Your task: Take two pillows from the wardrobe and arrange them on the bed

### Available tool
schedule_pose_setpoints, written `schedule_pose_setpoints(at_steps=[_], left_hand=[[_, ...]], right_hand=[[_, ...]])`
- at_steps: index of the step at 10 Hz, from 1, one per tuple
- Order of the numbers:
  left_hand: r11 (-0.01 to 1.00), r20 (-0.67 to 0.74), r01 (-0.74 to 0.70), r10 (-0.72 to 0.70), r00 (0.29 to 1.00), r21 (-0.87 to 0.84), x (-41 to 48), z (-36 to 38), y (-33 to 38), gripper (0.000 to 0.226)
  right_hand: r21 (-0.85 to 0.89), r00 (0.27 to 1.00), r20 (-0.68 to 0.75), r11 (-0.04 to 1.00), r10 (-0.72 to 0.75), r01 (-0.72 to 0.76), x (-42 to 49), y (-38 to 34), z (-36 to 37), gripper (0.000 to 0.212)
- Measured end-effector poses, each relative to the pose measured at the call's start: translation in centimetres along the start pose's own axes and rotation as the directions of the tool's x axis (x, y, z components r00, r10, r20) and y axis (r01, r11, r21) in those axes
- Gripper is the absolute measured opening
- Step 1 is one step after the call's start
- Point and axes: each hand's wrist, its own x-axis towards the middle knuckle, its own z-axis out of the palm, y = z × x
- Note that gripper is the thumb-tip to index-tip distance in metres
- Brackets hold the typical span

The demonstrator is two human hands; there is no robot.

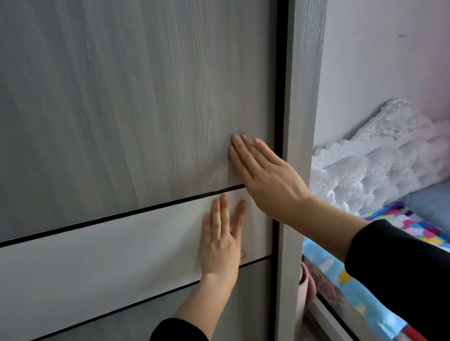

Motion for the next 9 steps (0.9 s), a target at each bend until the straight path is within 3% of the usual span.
schedule_pose_setpoints(at_steps=[3,5,6,8,9], left_hand=[[0.999,0.027,0.004,-0.003,1.0,-0.046,0.5,0.9,0.8,0.144],[1.0,0.06,-0.017,0.018,0.998,-0.024,0.4,0.0,1.0,0.115],[0.993,0.028,-0.103,0.105,0.994,-0.059,-0.3,-0.6,-0.2,0.11],[0.966,-0.124,-0.195,0.176,0.977,-0.167,-2.6,-2.4,-10.4,0.082],[0.981,-0.171,-0.112,0.085,0.982,-0.158,-3.3,-3.0,-17.6,0.073]], right_hand=[[-0.059,0.999,0.022,0.998,0.031,-0.03,-0.1,0.2,0.4,0.056],[0.07,0.991,0.121,0.995,0.06,-0.069,-0.2,0.0,-0.3,0.061],[0.219,0.978,0.173,0.964,0.112,-0.149,0.1,-1.2,-1.5,0.064],[0.557,0.955,0.14,0.777,0.262,-0.295,1.7,-5.1,-4.7,0.062],[0.779,0.91,0.155,0.519,0.384,-0.352,2.2,-6.5,-7.3,0.06]])
